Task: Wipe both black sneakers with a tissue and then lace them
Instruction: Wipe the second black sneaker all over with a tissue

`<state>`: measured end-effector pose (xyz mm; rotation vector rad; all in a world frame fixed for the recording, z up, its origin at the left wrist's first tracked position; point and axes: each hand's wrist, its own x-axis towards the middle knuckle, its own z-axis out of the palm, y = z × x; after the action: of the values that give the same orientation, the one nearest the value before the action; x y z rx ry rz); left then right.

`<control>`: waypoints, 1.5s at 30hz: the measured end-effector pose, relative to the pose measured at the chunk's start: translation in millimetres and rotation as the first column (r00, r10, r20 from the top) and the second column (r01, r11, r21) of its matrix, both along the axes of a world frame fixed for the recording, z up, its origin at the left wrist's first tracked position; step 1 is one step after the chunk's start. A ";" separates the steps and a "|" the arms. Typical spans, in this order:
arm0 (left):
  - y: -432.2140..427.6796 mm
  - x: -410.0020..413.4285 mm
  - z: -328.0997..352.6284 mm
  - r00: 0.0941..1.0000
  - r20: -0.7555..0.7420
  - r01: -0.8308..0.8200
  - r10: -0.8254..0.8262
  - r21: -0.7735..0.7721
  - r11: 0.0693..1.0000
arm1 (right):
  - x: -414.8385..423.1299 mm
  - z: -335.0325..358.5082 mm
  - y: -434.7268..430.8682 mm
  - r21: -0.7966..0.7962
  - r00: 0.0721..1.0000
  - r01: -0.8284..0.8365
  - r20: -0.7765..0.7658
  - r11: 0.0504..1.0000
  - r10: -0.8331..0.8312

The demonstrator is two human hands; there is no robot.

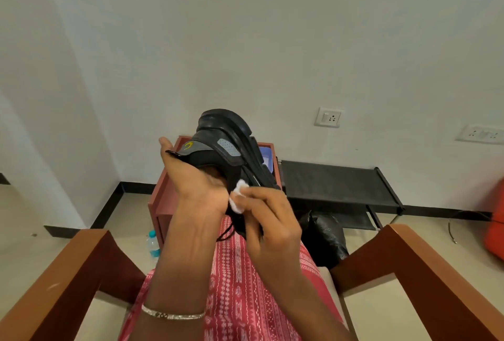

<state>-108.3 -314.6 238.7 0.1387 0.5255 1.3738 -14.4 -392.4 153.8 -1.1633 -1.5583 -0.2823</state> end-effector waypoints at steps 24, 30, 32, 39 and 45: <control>-11.1 16.6 3.4 0.999 0.015 0.029 -0.030 0.013 0.999 | 14.8 48.1 39.5 0.054 0.998 0.028 -0.064 0.998 -0.025; -1.8 6.6 2.1 1.000 0.018 -0.018 0.018 0.023 1.000 | 37.7 -0.5 22.7 -0.012 0.997 0.075 -0.024 0.997 -0.076; 0.8 6.1 0.2 1.000 0.021 -0.021 0.020 0.028 0.999 | 43.1 -5.4 20.6 -0.042 0.995 0.097 -0.009 0.994 -0.097; -12.8 25.4 6.0 0.998 0.036 0.039 -0.042 0.073 0.997 | 36.4 59.9 48.5 0.110 0.990 0.140 -0.035 0.984 -0.137; -7.7 12.1 6.4 1.000 0.006 0.011 -0.011 0.089 0.996 | 46.5 18.6 38.1 0.075 0.997 0.079 0.019 0.994 -0.081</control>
<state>-96.2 -322.3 245.1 0.2098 0.4576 1.3870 32.2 -354.3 172.4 -1.1695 -1.5097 -0.4040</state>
